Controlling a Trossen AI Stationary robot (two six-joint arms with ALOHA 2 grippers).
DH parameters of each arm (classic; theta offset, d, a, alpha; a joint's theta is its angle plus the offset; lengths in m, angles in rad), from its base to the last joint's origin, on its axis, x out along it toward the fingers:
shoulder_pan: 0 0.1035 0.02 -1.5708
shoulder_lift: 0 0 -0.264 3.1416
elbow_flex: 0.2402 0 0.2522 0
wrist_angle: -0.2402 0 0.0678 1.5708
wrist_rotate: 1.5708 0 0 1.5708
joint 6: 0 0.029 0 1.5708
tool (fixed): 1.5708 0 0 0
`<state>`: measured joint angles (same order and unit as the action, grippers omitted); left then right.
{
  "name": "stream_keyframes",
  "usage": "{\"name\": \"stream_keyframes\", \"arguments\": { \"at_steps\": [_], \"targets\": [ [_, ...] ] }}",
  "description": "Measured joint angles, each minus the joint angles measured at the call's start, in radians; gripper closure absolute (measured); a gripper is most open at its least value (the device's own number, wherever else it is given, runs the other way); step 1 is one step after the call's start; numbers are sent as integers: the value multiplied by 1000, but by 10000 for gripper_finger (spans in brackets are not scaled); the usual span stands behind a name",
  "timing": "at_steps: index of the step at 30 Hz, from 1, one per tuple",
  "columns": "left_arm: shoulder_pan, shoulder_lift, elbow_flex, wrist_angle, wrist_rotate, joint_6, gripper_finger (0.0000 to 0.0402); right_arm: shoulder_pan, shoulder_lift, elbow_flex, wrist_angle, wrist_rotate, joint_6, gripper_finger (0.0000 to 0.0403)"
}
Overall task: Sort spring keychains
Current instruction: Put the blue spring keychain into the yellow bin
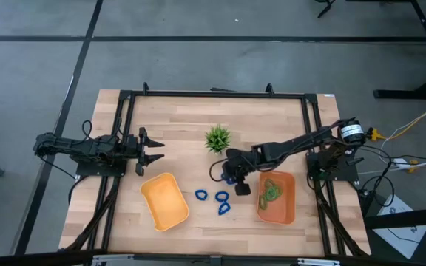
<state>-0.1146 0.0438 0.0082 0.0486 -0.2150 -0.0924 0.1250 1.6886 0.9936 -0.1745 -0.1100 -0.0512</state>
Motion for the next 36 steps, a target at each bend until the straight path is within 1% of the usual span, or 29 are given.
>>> {"name": "stream_keyframes", "arguments": {
  "at_steps": [6, 13, 17, 20, 23, 26, 29, 32, 36],
  "targets": [
    [0, 0, 0, 10, -30, -1, 205, -8, 0, 0, 12, 1, 32, 375],
    [0, 0, 0, 81, -30, -191, 205, -8, 0, 0, 21, 1, 42, 369],
    [0, 0, 0, 123, -79, -204, 205, -8, 0, 0, 22, 1, 43, 373],
    [0, 0, 0, 141, -70, -229, 206, -8, 0, 0, 33, 2, 43, 372],
    [0, 10, 0, 146, -45, -289, 206, -8, 0, 0, 49, 2, 43, 371],
    [-1, 55, 1, 160, -41, -361, 206, -8, 0, 5, 62, 2, 40, 375],
    [-1, 135, 19, 165, -24, -406, 206, -8, -1, 22, 71, 2, 25, 376],
    [-1, 240, 62, 167, -21, -422, 206, -8, -2, 36, 75, 3, 17, 373],
    [-1, 415, 147, 175, -24, -422, 206, -8, -2, 45, 85, 3, -10, 375]
  ]
}}
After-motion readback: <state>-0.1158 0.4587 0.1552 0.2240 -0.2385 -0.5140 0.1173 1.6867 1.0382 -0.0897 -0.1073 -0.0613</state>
